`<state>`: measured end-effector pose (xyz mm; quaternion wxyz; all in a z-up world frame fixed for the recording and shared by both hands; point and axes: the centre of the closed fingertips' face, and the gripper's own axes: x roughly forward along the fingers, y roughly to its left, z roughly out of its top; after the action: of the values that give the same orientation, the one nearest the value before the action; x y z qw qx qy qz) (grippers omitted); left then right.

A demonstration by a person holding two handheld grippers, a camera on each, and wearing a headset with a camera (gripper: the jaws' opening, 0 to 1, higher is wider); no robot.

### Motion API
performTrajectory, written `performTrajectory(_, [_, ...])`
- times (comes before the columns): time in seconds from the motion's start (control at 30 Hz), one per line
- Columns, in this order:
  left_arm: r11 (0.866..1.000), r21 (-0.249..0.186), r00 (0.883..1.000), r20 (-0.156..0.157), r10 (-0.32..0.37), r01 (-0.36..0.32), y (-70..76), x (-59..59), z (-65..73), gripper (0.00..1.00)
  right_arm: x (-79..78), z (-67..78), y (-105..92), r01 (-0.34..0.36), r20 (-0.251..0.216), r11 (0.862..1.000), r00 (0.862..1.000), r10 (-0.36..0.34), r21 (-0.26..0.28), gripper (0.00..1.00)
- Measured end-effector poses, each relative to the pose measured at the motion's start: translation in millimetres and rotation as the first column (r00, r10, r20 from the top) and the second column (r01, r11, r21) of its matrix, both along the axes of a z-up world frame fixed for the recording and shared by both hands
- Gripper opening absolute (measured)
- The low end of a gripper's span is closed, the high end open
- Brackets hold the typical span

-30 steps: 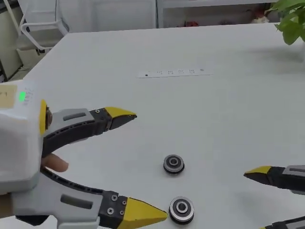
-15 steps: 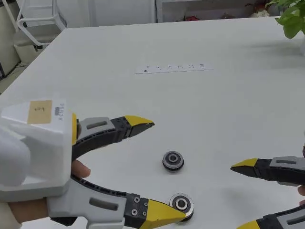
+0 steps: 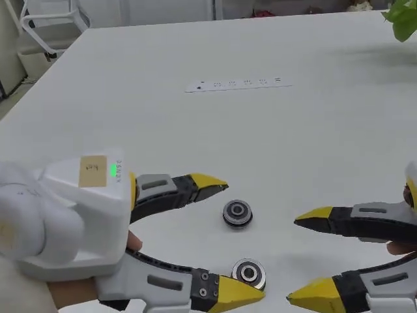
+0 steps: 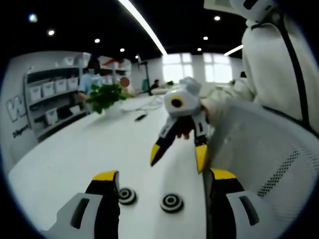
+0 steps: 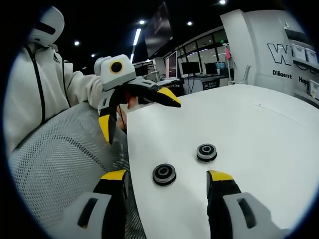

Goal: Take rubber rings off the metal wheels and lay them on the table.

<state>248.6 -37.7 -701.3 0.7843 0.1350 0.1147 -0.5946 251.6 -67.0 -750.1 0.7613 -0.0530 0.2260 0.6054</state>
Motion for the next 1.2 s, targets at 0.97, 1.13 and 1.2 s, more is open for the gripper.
performTrajectory(0.97, [0.995,0.090,0.995,-0.101,-0.028,0.037,-11.8,-3.1,-57.4,0.44,-12.5,-40.4,28.3,-0.163,0.001,0.984,0.987,0.163,-0.073,0.36])
performTrajectory(1.13, [0.995,0.095,0.993,-0.113,-0.026,0.037,-11.8,-3.7,-63.0,0.35,-10.9,-45.1,27.8,-0.165,0.005,0.983,0.986,0.166,-0.086,0.31])
performTrajectory(1.2, [0.995,0.098,0.993,-0.113,-0.021,0.032,-10.9,-2.6,-65.3,0.33,-10.1,-46.5,27.6,-0.162,0.001,0.983,0.987,0.163,-0.087,0.29])
